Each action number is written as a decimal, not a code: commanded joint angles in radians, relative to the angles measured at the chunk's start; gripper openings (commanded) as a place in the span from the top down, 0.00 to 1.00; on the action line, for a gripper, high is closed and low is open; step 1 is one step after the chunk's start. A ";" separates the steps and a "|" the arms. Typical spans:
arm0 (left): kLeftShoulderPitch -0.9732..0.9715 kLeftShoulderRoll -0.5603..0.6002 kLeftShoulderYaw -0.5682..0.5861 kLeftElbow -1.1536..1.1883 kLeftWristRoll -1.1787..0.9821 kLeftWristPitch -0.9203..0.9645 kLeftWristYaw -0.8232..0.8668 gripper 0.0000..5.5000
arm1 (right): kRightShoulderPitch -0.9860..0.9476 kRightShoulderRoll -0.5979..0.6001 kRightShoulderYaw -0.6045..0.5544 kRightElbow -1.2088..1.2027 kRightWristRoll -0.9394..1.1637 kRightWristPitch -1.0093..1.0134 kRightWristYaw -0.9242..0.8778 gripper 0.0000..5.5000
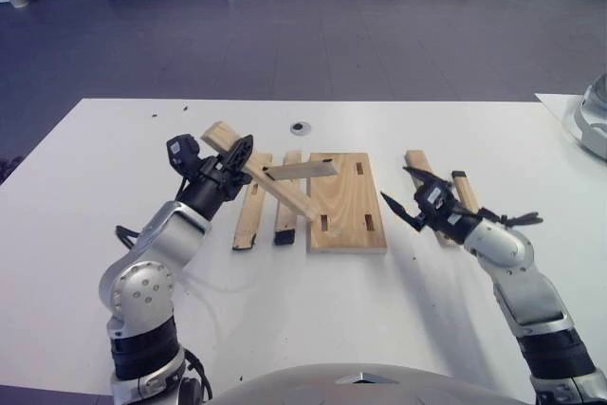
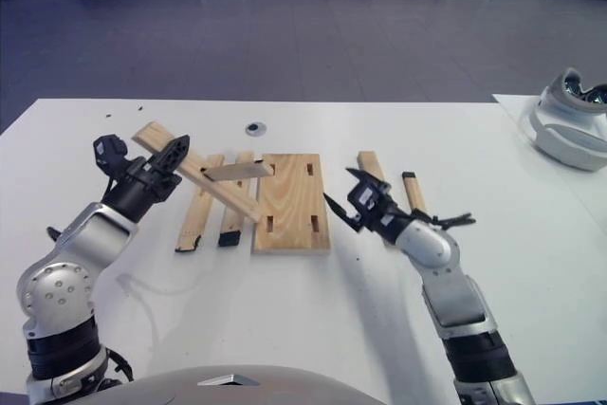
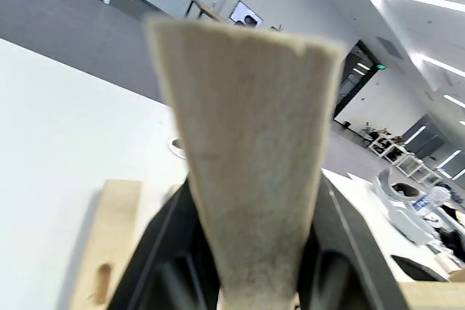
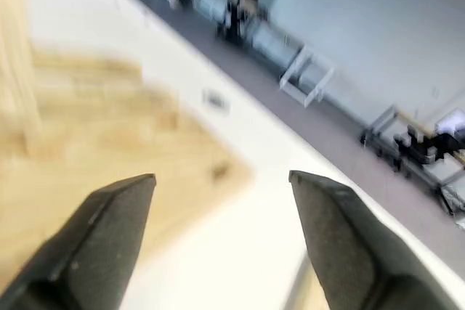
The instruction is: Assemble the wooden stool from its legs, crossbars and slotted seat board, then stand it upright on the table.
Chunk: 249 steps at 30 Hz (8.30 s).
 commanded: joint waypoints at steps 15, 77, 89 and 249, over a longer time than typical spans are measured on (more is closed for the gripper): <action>0.006 0.025 -0.070 0.038 -0.001 -0.027 0.149 0.82 | 0.016 -0.011 0.148 0.067 -0.112 -0.137 0.046 0.37; -0.188 0.370 -0.618 0.618 0.479 -0.259 -0.439 0.24 | -0.200 0.047 -0.058 0.180 -0.088 -0.022 -0.108 0.37; -0.205 0.364 -0.674 0.615 0.762 -0.231 -0.550 0.48 | -0.214 0.065 -0.030 0.181 -0.096 -0.019 -0.114 0.37; -0.132 0.599 0.112 0.289 0.330 -0.315 -1.168 0.27 | -0.286 -0.056 0.030 -0.331 0.780 0.603 0.154 0.44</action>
